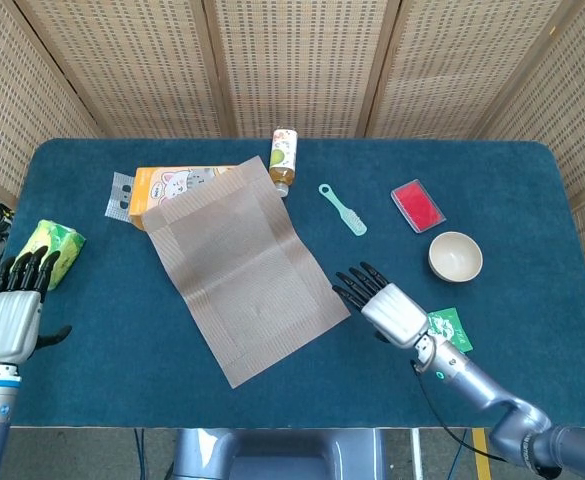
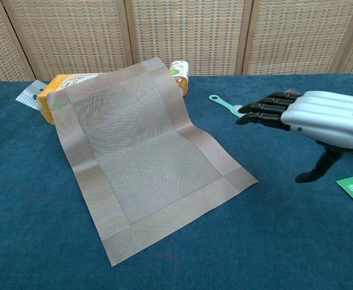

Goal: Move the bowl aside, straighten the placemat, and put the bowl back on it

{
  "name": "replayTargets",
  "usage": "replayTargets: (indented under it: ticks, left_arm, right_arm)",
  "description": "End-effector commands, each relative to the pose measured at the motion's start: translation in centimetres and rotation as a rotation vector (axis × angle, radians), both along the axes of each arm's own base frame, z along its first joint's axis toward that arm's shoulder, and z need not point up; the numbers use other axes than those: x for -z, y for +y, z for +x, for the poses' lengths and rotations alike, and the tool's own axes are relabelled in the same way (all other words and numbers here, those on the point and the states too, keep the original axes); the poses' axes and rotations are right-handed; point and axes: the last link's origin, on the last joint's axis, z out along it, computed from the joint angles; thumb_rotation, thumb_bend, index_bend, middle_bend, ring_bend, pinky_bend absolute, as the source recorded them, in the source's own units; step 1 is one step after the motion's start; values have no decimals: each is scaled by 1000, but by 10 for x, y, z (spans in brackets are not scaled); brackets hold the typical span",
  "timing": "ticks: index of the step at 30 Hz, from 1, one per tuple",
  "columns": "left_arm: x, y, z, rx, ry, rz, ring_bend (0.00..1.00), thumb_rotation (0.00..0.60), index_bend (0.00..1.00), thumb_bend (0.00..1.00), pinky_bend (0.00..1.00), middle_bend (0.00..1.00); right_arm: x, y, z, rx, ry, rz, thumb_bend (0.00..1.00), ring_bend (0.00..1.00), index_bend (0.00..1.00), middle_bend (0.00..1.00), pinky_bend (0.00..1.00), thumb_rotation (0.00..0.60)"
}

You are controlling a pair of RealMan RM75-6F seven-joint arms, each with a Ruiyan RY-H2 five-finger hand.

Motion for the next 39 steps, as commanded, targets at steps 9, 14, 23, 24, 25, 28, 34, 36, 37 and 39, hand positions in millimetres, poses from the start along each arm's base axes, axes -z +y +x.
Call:
replayTargets:
  ticks: [9,14,23,24,25,28,34,36,37,39]
  left_arm:
    - [6,9,-5,-1,27,-17,0,600,0,0,0,0]
    - [5,9,-5,-3,20,-12,0,600,0,0,0,0]
    - [-1,10,-8,-15,-4,-3,0,600,0,0,0,0]
    - [-1,11,-8,-16,-6,-3,0,600,0,0,0,0]
    - [-1,11,-8,-16,-7,-4,0,600,0,0,0,0]
    - [-1,11,-8,-16,-7,-6,0,600,0,0,0,0]
    - [-2,11,-9,-18,-15,-8,0,600,0,0,0,0]
    - [-2,10,-8,-18,-17,-9,0,600,0,0,0,0]
    - [-2,10,-8,-18,-18,-10,0,600,0,0,0,0]
    - [-2,10,-8,-16,-19,-9,0,600,0,0,0,0]
  right_arm:
    - [47,-30,25,-14,94,32,0,0,107,0,0,600]
    - [61,-33,28,-11,120,49,0,0,107,0,0,600]
    - [76,-38,30,-19,149,63,0,0,108,0,0,600]
    - [77,-38,30,-20,151,64,0,0,108,0,0,600]
    - [78,-39,30,-21,152,65,0,0,108,0,0,600]
    - [79,-39,31,-21,153,67,0,0,108,0,0,600]
    - [84,-43,35,-12,133,65,19,0,117,0,0,600]
    - [85,-44,36,-11,127,64,80,0,121,0,0,600]
    - [86,-45,38,-10,119,64,113,0,122,0,0,600]
    - [87,-47,42,-7,94,63,212,0,126,0,0,600]
